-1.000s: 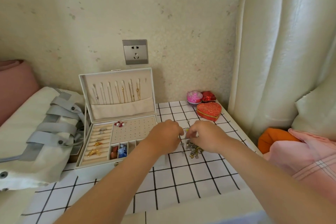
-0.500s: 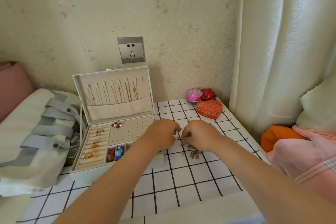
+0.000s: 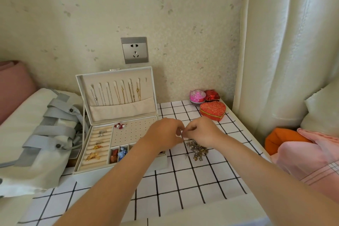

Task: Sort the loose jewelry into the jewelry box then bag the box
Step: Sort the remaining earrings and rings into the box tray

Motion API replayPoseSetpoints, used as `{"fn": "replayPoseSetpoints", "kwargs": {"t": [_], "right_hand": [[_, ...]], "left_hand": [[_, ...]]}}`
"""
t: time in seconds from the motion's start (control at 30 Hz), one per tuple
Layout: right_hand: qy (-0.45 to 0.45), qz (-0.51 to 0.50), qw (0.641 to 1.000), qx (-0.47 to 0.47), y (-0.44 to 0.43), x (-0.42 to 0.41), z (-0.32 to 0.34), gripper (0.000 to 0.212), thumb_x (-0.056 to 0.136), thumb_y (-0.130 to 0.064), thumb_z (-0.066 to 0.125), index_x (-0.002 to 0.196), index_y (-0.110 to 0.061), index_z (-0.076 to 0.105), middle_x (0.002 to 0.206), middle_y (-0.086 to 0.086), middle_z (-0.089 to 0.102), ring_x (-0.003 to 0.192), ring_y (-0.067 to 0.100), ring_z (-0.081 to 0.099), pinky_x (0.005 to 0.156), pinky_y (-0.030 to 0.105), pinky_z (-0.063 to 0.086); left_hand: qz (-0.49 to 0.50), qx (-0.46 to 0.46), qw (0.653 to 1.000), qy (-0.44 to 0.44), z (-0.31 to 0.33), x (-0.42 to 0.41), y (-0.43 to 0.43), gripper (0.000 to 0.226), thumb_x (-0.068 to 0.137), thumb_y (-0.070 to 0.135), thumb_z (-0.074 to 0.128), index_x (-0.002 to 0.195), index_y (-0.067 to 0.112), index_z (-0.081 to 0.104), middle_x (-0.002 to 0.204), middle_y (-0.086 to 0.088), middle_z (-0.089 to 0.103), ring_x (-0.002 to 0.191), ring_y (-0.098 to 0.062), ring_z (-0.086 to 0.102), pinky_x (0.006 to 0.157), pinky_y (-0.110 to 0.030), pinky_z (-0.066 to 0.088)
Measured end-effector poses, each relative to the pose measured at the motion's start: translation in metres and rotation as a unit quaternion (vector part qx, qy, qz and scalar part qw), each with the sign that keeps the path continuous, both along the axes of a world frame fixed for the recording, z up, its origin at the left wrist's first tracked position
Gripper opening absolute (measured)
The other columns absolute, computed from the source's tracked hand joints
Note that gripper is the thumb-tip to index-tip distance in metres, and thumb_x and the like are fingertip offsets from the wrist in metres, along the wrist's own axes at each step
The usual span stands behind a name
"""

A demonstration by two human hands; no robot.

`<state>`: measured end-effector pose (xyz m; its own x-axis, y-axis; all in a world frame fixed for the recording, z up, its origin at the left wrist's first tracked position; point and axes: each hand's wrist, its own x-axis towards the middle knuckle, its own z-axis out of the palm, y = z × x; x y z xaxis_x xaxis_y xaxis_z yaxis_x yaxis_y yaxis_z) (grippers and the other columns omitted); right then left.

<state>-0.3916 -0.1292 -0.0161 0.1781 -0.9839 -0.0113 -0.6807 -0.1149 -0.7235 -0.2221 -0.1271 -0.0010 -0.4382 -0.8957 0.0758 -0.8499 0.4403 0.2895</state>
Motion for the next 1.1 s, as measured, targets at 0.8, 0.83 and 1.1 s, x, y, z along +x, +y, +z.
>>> {"fn": "replayPoseSetpoints", "kwargs": {"t": [0.8, 0.83, 1.1], "right_hand": [[0.191, 0.162, 0.966, 0.063, 0.022, -0.002, 0.008, 0.019, 0.079, -0.029, 0.082, 0.098, -0.030, 0.078, 0.079, -0.013, 0.069, 0.076, 0.009, 0.067, 0.061, 0.018, 0.046], [0.196, 0.162, 0.965, 0.062, 0.023, -0.002, 0.007, 0.017, 0.080, -0.029, 0.081, 0.097, -0.030, 0.078, 0.078, -0.013, 0.069, 0.075, 0.010, 0.069, 0.058, 0.017, 0.044], [0.129, 0.088, 0.988, -0.018, 0.015, 0.007, 0.023, 0.010, 0.084, -0.029, 0.075, 0.093, -0.031, 0.077, 0.084, -0.016, 0.070, 0.081, -0.003, 0.065, 0.075, 0.019, 0.052]], "left_hand": [[0.067, -0.040, 0.993, 0.087, 0.013, 0.011, 0.014, 0.019, 0.095, 0.032, 0.060, 0.110, 0.035, 0.070, 0.102, 0.018, 0.070, 0.083, -0.001, 0.057, 0.077, -0.022, 0.048], [0.067, -0.039, 0.993, 0.084, 0.013, 0.013, 0.016, 0.019, 0.096, 0.033, 0.059, 0.112, 0.036, 0.070, 0.102, 0.017, 0.070, 0.084, -0.002, 0.057, 0.078, -0.022, 0.048], [0.078, -0.050, 0.991, 0.096, 0.020, 0.039, 0.030, 0.022, 0.097, 0.030, 0.057, 0.113, 0.038, 0.069, 0.111, 0.019, 0.068, 0.083, 0.001, 0.052, 0.078, -0.021, 0.046]]}}
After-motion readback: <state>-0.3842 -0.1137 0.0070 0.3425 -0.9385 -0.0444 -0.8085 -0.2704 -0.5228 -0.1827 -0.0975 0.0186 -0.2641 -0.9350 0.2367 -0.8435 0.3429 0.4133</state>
